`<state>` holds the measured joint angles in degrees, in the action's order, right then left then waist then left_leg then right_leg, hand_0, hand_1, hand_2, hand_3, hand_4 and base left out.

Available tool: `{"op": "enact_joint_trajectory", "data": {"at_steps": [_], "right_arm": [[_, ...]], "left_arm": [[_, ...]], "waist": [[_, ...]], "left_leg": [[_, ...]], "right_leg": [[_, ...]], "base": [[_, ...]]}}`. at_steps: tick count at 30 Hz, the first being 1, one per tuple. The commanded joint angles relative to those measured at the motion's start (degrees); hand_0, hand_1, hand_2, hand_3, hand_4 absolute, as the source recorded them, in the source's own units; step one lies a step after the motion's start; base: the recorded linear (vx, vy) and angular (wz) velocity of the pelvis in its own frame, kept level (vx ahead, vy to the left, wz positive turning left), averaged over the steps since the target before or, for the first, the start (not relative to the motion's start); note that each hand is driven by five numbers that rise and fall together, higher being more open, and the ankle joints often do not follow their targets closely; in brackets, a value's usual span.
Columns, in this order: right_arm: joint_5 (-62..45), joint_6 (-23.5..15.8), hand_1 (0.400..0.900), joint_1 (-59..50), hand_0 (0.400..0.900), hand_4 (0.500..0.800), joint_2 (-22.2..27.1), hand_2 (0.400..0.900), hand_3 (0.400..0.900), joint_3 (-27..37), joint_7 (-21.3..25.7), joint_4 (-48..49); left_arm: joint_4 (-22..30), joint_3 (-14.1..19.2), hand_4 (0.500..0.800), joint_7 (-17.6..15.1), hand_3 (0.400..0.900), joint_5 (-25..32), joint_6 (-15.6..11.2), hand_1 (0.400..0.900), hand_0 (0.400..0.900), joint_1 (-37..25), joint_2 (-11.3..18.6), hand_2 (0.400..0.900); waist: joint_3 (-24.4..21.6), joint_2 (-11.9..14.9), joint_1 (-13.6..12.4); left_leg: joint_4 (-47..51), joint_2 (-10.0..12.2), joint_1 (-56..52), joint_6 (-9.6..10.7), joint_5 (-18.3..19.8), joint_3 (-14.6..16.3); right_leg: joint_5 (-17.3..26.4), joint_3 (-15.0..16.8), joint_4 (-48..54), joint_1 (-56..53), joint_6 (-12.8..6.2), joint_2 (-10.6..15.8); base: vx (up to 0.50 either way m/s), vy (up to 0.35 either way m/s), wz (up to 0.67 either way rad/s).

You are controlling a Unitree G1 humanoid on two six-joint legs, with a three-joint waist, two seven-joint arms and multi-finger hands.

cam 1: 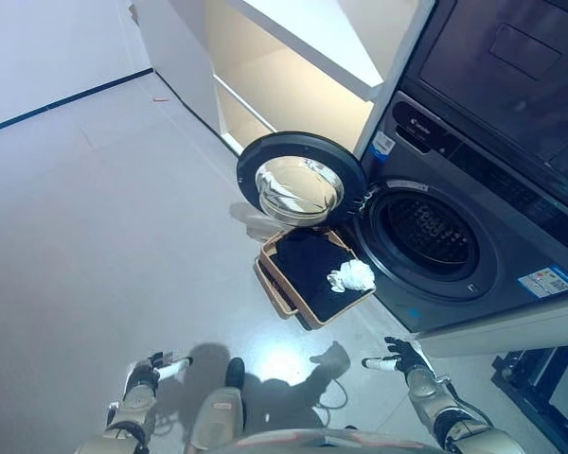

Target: Put the clothes in the basket into the washing machine.

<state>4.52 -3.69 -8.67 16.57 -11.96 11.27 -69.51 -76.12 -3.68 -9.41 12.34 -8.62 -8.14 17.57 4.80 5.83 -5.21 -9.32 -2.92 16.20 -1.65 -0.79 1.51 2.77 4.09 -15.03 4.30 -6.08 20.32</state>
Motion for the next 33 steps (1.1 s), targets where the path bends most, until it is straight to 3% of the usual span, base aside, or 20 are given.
{"op": "enact_joint_trajectory", "data": {"at_steps": [1,3,6,9,13,16,19,22,25,26,29,33], "right_arm": [[-1.6,-1.8,0.900,-0.8,0.900,0.800,2.3,0.900,0.900,2.1,2.2,4.4],[-1.7,-1.8,0.900,-0.1,0.900,0.800,2.2,0.900,0.900,2.3,2.1,4.0],[-1.6,-1.7,0.900,0.5,0.900,0.800,2.3,0.900,0.900,3.3,2.3,3.4],[-1.9,-1.8,0.900,1.1,0.900,0.800,2.4,0.900,0.900,4.4,2.2,3.5],[-1.4,-1.7,0.900,1.0,0.900,0.800,2.7,0.900,0.900,4.7,2.0,4.4],[-1.3,-1.8,0.900,0.6,0.900,0.800,3.2,0.900,0.900,4.9,2.1,5.4],[-1.1,-1.9,0.900,-0.3,0.900,0.800,4.1,0.900,0.900,4.9,2.5,7.0],[2.0,-1.9,0.900,-2.4,0.900,0.800,6.2,0.900,0.900,3.0,3.4,8.9],[8.8,-1.2,0.900,-3.2,0.900,0.800,9.2,0.900,0.900,0.2,4.8,8.6],[11.6,-0.8,0.900,-3.6,0.900,0.800,10.5,0.900,0.900,-0.7,5.8,8.3],[16.9,0.2,0.900,-5.3,0.900,0.800,13.8,0.900,0.900,-1.3,9.3,7.2],[25.7,3.0,0.900,-15.0,0.900,0.800,17.0,0.900,0.900,-9.5,12.7,1.6]], "left_arm": [[1.6,2.7,0.800,-0.6,0.900,-0.4,-1.1,0.900,0.900,1.2,3.9,0.900],[1.3,3.1,0.800,-0.5,0.900,-0.4,-1.0,0.900,0.900,1.3,3.9,0.900],[0.6,3.4,0.800,-0.5,0.900,-0.6,-1.1,0.900,0.900,1.0,3.8,0.900],[0.1,3.3,0.800,-0.2,0.900,-1.4,-1.3,0.900,0.900,0.9,3.7,0.900],[0.4,3.6,0.800,-0.4,0.900,-1.5,-1.5,0.900,0.900,0.9,3.6,0.900],[0.9,3.8,0.800,-0.7,0.900,-1.4,-1.5,0.900,0.900,1.1,3.8,0.900],[1.1,4.1,0.800,-1.1,0.900,-1.0,-1.6,0.900,0.900,0.8,4.5,0.900],[1.8,4.0,0.800,-1.9,0.900,-0.2,-2.0,0.900,0.900,-0.6,5.9,0.900],[2.1,3.8,0.800,-2.5,0.900,1.2,-2.3,0.900,0.900,-1.2,6.5,0.900],[2.3,3.3,0.800,-2.6,0.900,1.1,-2.5,0.900,0.900,-1.3,6.3,0.900],[2.9,1.0,0.800,-3.7,0.900,0.9,-2.9,0.900,0.900,-3.5,5.0,0.900],[3.7,-1.0,0.800,-4.8,0.900,3.2,-3.6,0.900,0.900,-5.2,3.3,0.900]], "waist": [[2.8,-2.8,1.4],[4.0,-3.4,2.6],[5.4,-3.3,4.8],[6.5,-3.1,7.1],[7.4,-2.7,8.2],[7.5,-2.1,8.4],[7.4,-1.5,8.0],[8.0,-0.8,7.5],[8.8,-0.9,7.2],[8.8,-0.9,7.4],[9.7,-1.8,8.6],[11.9,-4.4,8.1]], "left_leg": [[2.0,-1.2,-2.4,-0.8,-0.4,-3.6],[3.7,-1.8,-6.4,-1.1,0.6,-4.3],[4.9,-2.6,-10.4,-0.5,2.0,-5.4],[5.9,-2.5,-14.7,0.2,3.4,-6.6],[5.8,-2.6,-18.1,1.1,5.0,-7.7],[4.9,-3.0,-19.2,1.3,6.2,-9.1],[4.4,-2.9,-19.4,1.9,7.0,-10.4],[3.4,-1.7,-17.9,3.1,7.6,-11.9],[2.6,1.6,-16.7,4.7,7.8,-14.0],[2.8,2.0,-15.9,5.2,7.3,-14.8],[3.3,4.7,-11.1,7.1,4.1,-10.2],[5.9,4.9,-7.8,6.9,2.1,-8.5]], "right_leg": [[18.0,0.1,-7.8,-3.7,-2.28,-2.5],[12.6,-2.8,-5.2,0.3,-1.47,-3.3],[9.3,-6.2,4.5,4.6,-2.75,-3.7],[13.1,-7.0,11.9,6.5,-5.03,-2.3],[18.5,-6.5,14.4,6.5,-7.16,-0.9],[19.6,-3.7,13.3,5.9,-7.36,-1.0],[18.7,-3.1,13.0,5.6,-7.42,-1.4],[15.0,-4.8,13.3,6.0,-7.09,-2.1],[9.9,-6.5,9.9,6.9,-6.23,-4.3],[9.1,-8.0,10.2,6.8,-6.04,-4.0],[8.7,-12.4,10.7,7.1,-6.29,-2.2],[9.4,-9.6,9.3,14.1,-6.03,-2.7]], "base": [[0.23,0.236,0.06],[0.27,0.151,0.07],[0.28,0.009,0.29],[0.28,-0.047,0.46],[0.20,-0.061,0.36],[0.14,-0.080,0.38],[0.08,-0.112,0.39],[0.00,-0.180,0.42],[0.05,-0.257,0.65],[0.00,-0.236,1.07],[-0.10,-0.121,0.75],[-0.14,-0.004,-0.20]]}}
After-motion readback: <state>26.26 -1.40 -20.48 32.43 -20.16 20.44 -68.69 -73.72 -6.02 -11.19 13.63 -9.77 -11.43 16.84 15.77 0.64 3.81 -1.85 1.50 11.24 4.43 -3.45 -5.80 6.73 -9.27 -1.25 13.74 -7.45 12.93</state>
